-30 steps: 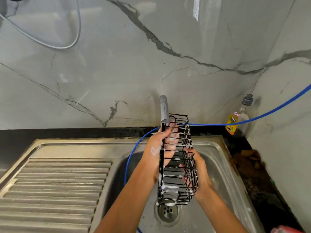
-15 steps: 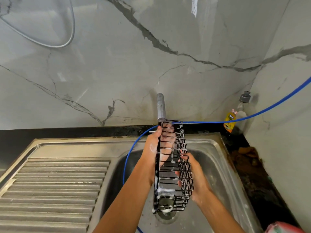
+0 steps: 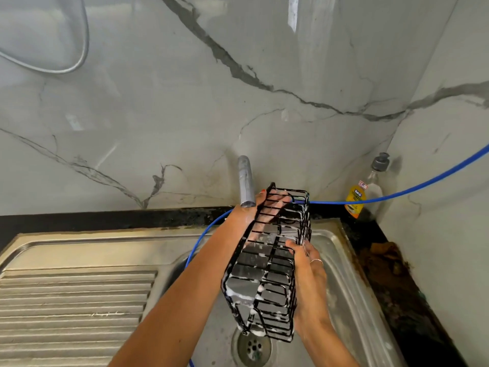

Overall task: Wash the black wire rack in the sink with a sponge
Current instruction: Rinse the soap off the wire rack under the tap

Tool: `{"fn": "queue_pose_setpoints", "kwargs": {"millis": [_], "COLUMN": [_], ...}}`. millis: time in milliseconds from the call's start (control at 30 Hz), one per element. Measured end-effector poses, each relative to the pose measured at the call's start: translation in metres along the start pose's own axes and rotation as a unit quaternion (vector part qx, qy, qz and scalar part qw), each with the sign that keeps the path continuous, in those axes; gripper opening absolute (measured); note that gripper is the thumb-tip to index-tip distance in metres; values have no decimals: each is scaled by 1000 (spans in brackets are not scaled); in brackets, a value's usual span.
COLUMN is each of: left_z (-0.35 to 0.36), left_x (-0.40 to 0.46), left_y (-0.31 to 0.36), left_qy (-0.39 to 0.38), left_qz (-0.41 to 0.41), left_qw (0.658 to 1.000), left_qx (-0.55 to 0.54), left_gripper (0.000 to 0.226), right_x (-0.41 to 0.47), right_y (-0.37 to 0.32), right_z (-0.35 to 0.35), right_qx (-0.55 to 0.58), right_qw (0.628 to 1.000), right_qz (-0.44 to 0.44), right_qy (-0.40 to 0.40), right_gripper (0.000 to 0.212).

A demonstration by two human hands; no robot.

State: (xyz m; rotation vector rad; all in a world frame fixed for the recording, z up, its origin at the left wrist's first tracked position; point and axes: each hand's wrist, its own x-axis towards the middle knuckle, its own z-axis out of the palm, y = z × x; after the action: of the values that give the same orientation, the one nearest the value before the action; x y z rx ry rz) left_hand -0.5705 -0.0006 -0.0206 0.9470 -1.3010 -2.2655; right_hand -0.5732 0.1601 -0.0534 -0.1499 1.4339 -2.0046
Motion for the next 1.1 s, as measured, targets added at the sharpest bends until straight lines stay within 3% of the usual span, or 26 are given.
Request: {"fn": "queue_pose_setpoints", "kwargs": {"millis": [133,200,300,433,500,600,667,733,800,833,867,1000,1100], "left_z": [-14,-12,-9,-5,-4,-3,-1,0,-2,-2,-2,-8,-14], "left_x": [5,4,-5,-26,-33,-42,-46,-50,-55,-59,-65,-80,-89], "left_y": [7,9,4,11,11,0,-9,-15,-21,-23,-23,-27,-27], "left_qy": [42,63,-26,-55,-71,-88,-107,-101,-100,-95,-87,-20,40], "left_qz": [-47,-22,1,10,13,22,30,28,17,14,11,2,27], "left_qw": [992,994,998,989,980,976,976,977,975,972,970,979,971], "left_qx": [107,88,-62,-137,-183,-196,-189,-185,-199,-214,-228,-205,-234], "left_gripper": [43,36,33,34,34,40,42,48,41,37,35,50,46], "right_x": [5,7,10,12,12,5,-5,-21,-39,-40,-42,-26,1], "right_y": [-6,-13,-18,-23,-27,-34,-36,-32,-21,-11,-7,-9,-13], "right_z": [2,-1,-3,-12,-14,-6,5,12,16,15,17,36,59], "right_qx": [-51,-88,-125,-108,-103,-205,-307,-472,-618,-657,-672,-678,-674], "right_qw": [999,995,988,976,969,954,940,866,745,697,673,672,665], "right_qz": [3,17,51,99,115,114,25,-114,-236,-275,-302,-261,-250], "right_qy": [-8,-33,-74,-160,-194,-186,-148,-120,-88,-78,-66,-147,-203], "right_gripper": [66,60,58,83,75,77,57,59,65,69,72,78,57]}}
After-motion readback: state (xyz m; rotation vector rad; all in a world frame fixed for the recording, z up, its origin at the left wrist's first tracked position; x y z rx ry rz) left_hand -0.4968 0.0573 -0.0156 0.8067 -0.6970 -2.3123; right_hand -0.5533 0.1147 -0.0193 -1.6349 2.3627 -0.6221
